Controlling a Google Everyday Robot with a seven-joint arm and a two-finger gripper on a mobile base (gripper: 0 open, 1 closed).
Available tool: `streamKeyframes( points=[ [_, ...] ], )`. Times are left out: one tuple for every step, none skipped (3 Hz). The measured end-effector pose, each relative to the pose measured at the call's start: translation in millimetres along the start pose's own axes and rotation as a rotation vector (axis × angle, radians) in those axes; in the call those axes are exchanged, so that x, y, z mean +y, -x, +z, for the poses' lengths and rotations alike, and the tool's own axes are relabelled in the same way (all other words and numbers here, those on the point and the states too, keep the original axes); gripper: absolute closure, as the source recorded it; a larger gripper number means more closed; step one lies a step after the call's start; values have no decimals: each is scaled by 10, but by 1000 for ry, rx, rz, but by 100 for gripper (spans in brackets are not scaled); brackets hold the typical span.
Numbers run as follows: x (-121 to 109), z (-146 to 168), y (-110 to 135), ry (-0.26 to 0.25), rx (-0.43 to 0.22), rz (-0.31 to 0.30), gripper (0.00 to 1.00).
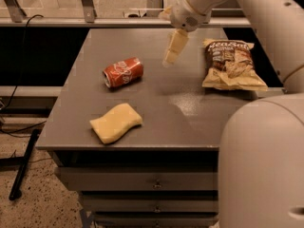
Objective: Pick coke can
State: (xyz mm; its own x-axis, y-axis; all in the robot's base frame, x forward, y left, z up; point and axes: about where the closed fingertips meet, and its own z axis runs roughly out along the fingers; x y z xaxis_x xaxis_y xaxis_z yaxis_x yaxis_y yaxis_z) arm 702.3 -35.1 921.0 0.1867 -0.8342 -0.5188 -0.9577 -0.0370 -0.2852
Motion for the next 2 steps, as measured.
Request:
streamKeyframes(
  points=[
    [-98,-380,-139,-143,-61,107,0],
    [-180,-412,-176,-188,-72,122,0]
  ],
)
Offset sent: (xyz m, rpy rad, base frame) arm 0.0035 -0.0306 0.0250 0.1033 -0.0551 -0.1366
